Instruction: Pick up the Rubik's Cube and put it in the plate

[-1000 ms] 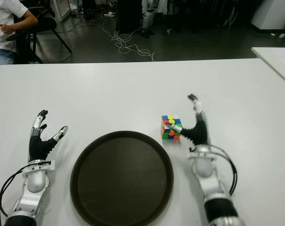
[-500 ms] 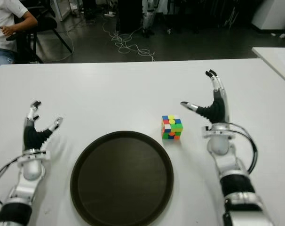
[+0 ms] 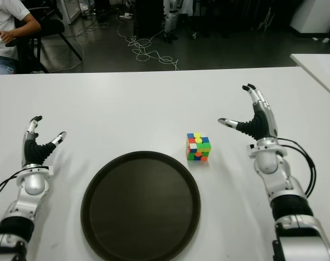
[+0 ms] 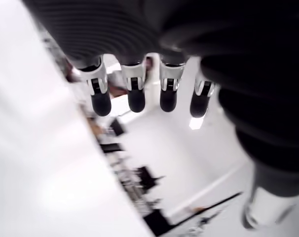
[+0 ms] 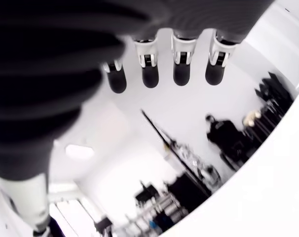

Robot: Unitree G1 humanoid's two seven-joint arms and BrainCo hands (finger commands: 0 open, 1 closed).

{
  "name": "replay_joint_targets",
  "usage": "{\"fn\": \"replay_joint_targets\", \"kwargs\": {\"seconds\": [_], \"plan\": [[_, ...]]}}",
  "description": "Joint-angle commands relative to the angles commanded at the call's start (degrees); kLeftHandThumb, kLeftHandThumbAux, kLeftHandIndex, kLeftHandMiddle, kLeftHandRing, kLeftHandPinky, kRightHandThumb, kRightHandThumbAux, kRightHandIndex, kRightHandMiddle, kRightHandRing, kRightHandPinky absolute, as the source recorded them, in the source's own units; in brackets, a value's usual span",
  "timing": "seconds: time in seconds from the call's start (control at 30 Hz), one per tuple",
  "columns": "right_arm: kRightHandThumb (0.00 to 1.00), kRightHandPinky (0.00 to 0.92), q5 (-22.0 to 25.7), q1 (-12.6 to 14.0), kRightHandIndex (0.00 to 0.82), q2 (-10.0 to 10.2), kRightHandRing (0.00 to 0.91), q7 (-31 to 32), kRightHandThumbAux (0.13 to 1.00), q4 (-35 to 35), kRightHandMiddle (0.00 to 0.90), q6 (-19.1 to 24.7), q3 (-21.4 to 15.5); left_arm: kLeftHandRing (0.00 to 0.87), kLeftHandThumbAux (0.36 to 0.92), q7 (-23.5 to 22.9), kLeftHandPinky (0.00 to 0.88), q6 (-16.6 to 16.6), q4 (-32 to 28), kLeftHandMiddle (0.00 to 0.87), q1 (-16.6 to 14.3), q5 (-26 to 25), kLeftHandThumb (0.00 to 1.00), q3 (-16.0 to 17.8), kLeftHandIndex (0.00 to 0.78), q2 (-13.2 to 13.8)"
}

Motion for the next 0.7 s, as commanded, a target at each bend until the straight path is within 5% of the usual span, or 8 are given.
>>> {"fn": "replay_joint_targets", "kwargs": {"seconds": [0.27, 0.7], "plan": [[0.000, 0.025, -2.6, 1.4, 0.000, -0.1, 0.000, 7.1, 0.561, -13.1, 0.000, 12.5, 2.2, 0.003, 0.664, 1.4, 0.023, 0.3, 3.5, 0.003, -2.5, -0.6, 0.000, 0.0, 0.000, -0.1], [0.000, 0.022, -3.7, 1.4, 0.009, -2.3, 0.000, 12.6, 0.543, -16.9, 0.005, 14.6, 3.7, 0.000, 0.685, 1.7, 0.017, 0.5, 5.5, 0.000, -3.4, -1.4, 0.000, -0.6, 0.000, -0.5]]}}
